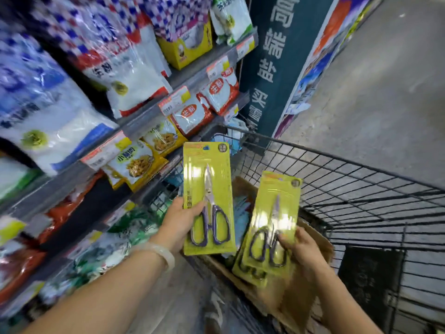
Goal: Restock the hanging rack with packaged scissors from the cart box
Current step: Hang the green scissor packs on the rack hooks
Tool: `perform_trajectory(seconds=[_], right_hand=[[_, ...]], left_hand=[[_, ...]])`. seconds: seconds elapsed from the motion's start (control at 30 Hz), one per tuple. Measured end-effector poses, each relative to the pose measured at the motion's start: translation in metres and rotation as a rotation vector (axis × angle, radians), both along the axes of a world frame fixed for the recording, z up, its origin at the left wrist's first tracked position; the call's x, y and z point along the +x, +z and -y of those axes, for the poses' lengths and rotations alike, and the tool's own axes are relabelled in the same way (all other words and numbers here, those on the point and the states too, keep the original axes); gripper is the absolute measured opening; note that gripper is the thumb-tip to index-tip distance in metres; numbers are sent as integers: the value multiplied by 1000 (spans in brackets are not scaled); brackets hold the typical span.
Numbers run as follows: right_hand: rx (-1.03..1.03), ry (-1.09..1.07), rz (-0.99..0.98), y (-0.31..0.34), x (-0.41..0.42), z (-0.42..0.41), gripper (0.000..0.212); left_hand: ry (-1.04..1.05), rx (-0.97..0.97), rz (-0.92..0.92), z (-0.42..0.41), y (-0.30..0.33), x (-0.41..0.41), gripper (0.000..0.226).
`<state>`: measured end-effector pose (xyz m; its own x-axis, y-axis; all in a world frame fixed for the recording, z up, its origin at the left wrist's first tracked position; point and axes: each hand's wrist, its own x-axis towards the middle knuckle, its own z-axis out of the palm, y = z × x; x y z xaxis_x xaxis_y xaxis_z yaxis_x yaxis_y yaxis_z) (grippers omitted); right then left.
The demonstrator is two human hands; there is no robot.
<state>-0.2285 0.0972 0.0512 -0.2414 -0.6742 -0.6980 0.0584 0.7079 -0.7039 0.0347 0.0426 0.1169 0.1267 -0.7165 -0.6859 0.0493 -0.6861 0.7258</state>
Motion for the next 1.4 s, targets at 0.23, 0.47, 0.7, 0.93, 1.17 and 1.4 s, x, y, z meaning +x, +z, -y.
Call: perform_trajectory(seconds=[0.23,0.47,0.7,0.93,1.17,1.4], right_hand=[[-277,384,109,104,107,10,27],[-400,808,175,150,285,-81,27],[-379,1193,255,147,474,-244,29],[-380,1570,307,138,612,-395,34],[-374,1751,307,141,716,-474,28],[-447,1743,284,144,824,-501,56]], left_hand=[[198,-147,-70,-80,54,86,12],[533,-276,27,-256,99,231,8],[965,-214,165,-490,102,349,17],[1240,-95,304,-663,116,398,19],[1445,-153,302,-759,80,474,37],[1455,-208,248,-801,119,559,10]])
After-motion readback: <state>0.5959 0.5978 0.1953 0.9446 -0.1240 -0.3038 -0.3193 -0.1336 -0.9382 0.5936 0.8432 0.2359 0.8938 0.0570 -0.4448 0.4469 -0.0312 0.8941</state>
